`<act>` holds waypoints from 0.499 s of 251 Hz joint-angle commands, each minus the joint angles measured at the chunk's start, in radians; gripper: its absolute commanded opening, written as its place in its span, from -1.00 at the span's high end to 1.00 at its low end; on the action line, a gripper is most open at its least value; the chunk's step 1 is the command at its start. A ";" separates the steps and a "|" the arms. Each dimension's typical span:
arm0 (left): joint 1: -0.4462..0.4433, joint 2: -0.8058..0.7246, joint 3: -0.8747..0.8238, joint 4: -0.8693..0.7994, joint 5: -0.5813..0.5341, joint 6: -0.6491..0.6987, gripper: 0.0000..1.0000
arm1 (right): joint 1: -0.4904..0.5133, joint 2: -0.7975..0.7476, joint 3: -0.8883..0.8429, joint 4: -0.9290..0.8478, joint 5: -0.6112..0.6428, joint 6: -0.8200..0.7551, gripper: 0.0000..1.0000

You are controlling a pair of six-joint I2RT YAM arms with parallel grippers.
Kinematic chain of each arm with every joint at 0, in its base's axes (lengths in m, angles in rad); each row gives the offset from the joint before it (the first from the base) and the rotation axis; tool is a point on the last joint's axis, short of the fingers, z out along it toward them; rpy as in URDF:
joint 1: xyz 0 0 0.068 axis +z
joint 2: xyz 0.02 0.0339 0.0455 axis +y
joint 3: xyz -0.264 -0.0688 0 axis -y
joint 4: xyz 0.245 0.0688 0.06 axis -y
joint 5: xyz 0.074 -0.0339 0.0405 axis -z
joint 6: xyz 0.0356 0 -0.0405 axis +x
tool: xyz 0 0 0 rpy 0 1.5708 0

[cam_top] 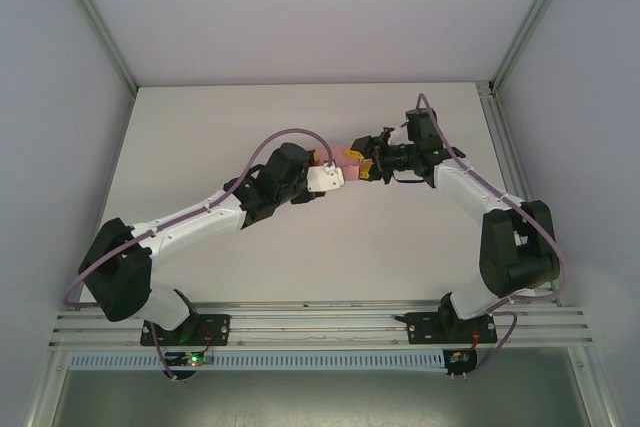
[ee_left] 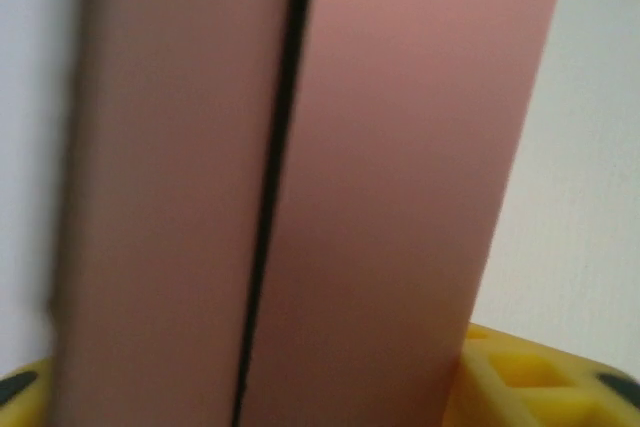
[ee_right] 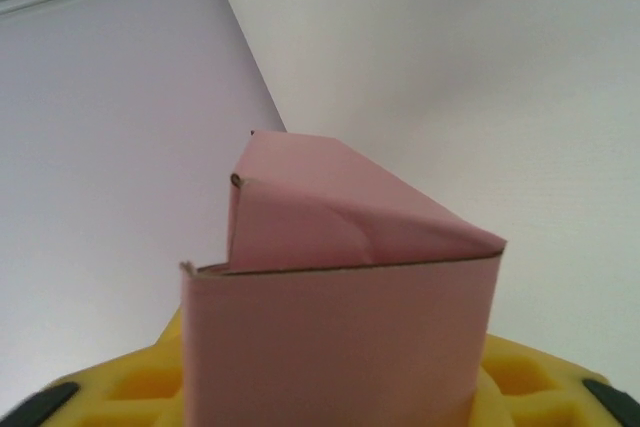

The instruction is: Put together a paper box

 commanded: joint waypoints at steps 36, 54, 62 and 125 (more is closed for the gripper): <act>-0.003 0.020 0.046 0.010 -0.062 0.027 0.27 | -0.013 -0.060 0.002 0.012 0.004 0.002 -0.96; 0.002 0.022 0.057 -0.028 -0.046 0.019 0.33 | -0.043 -0.096 0.000 -0.025 0.068 -0.047 -0.97; 0.008 0.025 0.067 -0.061 -0.028 0.015 0.35 | -0.067 -0.117 0.007 -0.062 0.111 -0.091 -0.96; 0.146 0.088 0.236 -0.500 0.314 -0.062 0.15 | -0.116 -0.347 0.148 -0.305 0.779 -0.935 -0.97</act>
